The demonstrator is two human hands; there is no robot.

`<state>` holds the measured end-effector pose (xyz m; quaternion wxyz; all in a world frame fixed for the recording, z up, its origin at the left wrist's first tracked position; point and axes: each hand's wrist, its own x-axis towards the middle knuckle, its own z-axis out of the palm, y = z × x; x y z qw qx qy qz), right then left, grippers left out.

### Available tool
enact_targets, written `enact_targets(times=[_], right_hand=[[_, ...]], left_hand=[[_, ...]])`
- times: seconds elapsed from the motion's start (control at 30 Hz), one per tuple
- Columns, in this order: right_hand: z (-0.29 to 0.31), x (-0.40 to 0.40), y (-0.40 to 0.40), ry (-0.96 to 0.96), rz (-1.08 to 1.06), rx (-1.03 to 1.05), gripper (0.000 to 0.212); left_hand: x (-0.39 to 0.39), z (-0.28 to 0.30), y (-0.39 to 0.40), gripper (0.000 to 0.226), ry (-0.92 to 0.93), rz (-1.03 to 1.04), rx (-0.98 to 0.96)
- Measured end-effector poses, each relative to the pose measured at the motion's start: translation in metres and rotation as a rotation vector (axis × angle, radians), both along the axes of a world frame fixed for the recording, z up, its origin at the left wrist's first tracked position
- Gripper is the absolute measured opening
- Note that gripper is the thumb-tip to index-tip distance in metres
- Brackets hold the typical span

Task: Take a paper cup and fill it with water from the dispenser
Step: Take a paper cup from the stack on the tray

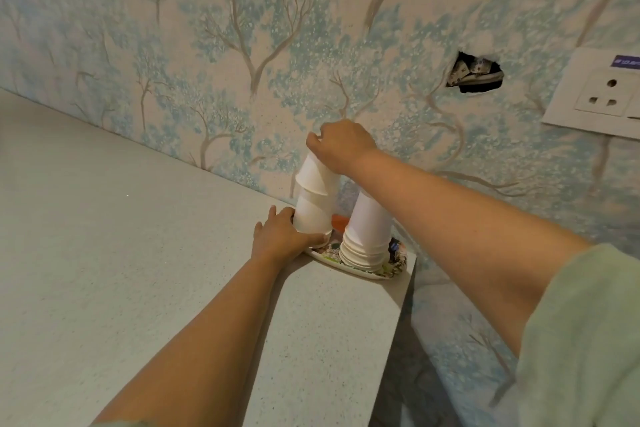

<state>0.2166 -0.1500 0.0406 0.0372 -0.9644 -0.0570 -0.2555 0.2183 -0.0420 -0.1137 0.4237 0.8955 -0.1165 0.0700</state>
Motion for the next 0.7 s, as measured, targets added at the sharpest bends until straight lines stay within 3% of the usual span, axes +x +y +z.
enact_targets(times=[0.13,0.33,0.5,0.6,0.7], right_hand=[[0.015,-0.01,-0.002,-0.145,0.002,0.158,0.046],[0.011,-0.047,-0.006,-0.326,-0.005,0.76,0.043],[-0.013,-0.089,-0.006,-0.193,0.071,1.504,0.04],[-0.023,-0.114,-0.005,-0.081,0.141,1.8,0.048],[-0.027,-0.142,-0.002,-0.013,0.234,2.072,0.039]], left_hand=[[0.001,-0.001,-0.001,0.076,0.002,-0.002,-0.008],[0.003,-0.002,0.001,0.106,-0.006,-0.01,-0.063],[-0.002,-0.003,0.003,0.095,-0.14,0.033,0.001],[-0.018,-0.008,0.006,0.086,-0.217,0.021,0.113],[-0.046,-0.011,0.015,0.08,-0.277,0.024,0.259]])
